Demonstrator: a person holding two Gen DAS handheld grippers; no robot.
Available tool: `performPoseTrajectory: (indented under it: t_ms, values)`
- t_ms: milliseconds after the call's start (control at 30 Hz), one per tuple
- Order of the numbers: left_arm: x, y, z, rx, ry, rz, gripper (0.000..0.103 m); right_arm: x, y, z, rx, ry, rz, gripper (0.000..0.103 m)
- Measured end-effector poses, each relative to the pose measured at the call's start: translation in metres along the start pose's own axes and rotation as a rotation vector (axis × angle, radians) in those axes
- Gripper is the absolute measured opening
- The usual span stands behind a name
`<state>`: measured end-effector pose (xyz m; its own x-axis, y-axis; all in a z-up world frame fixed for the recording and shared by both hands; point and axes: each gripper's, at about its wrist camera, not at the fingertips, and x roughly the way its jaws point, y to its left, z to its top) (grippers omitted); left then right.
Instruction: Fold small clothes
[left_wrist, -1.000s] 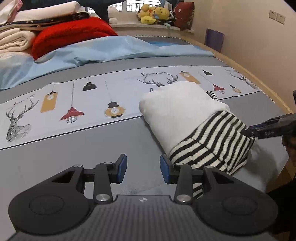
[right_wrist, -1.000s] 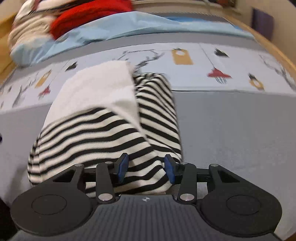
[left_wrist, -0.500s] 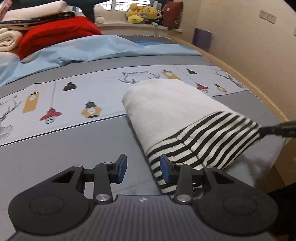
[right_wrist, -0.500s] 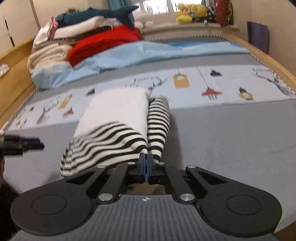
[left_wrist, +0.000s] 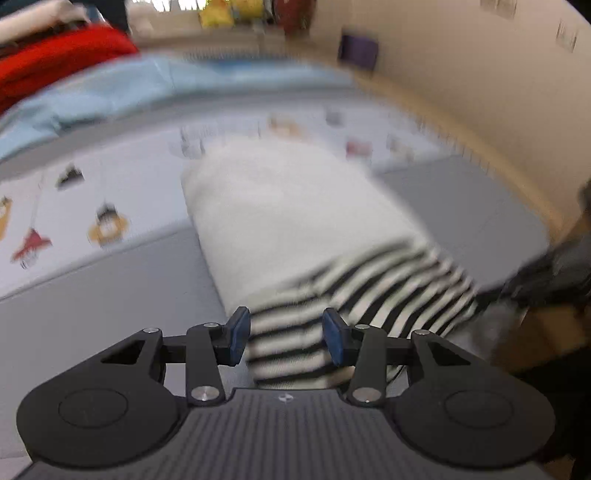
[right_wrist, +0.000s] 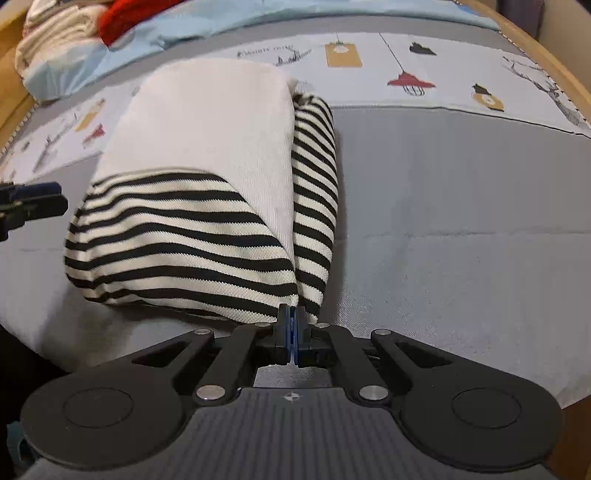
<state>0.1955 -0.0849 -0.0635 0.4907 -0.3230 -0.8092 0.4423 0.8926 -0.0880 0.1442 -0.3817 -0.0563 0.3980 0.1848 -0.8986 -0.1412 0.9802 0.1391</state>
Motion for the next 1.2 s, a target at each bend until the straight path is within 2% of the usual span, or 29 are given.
performPoseTrajectory:
  t_ms: [67, 100, 233, 367, 467, 500, 633, 767, 800, 867, 900, 933, 1000, 1200]
  values:
    - [0.024, -0.003, -0.004, 0.033, 0.094, 0.053, 0.058, 0.007, 0.003, 0.002, -0.013, 0.025, -0.022, 0.0]
    - [0.027, -0.002, -0.003, 0.029, 0.094, 0.066, 0.065, 0.011, 0.004, 0.004, -0.015, 0.039, -0.033, 0.0]
    - [0.025, 0.013, 0.009, -0.066, 0.094, 0.01, 0.066, 0.019, 0.01, 0.008, -0.038, 0.063, -0.065, 0.0]
    - [0.009, 0.035, 0.029, -0.167, -0.025, -0.01, 0.066, 0.024, 0.012, 0.009, -0.04, 0.075, -0.074, 0.0]
    - [0.008, 0.049, 0.043, -0.229, -0.119, 0.015, 0.064, 0.027, 0.012, 0.011, -0.044, 0.076, -0.081, 0.0]
    - [0.009, 0.051, 0.048, -0.235, -0.151, 0.017, 0.061, 0.028, 0.013, 0.011, -0.046, 0.078, -0.086, 0.0]
    - [0.016, 0.048, 0.068, -0.199, -0.245, 0.015, 0.03, 0.031, 0.019, 0.012, -0.06, 0.086, -0.108, 0.0]
    - [0.03, 0.038, 0.09, -0.16, -0.287, -0.044, 0.023, 0.033, 0.024, 0.012, -0.08, 0.094, -0.124, 0.0]
    - [0.036, 0.036, 0.093, -0.148, -0.279, -0.046, 0.022, 0.034, 0.024, 0.012, -0.083, 0.096, -0.126, 0.0]
    - [0.061, 0.035, 0.098, -0.116, -0.224, -0.002, 0.016, 0.034, 0.026, 0.012, -0.082, 0.099, -0.129, 0.0]
    - [0.078, 0.039, 0.098, -0.113, -0.18, 0.029, 0.009, 0.034, 0.026, 0.012, -0.08, 0.1, -0.129, 0.0]
    - [0.095, 0.045, 0.099, -0.13, -0.129, 0.054, 0.003, 0.034, 0.026, 0.012, -0.078, 0.103, -0.129, 0.0]
    - [0.122, 0.063, 0.094, -0.205, -0.065, 0.048, 0.003, 0.035, 0.026, 0.012, -0.071, 0.101, -0.125, 0.0]
    - [0.121, 0.075, 0.1, -0.279, -0.088, -0.016, 0.004, 0.037, 0.027, 0.011, -0.075, 0.1, -0.137, 0.0]
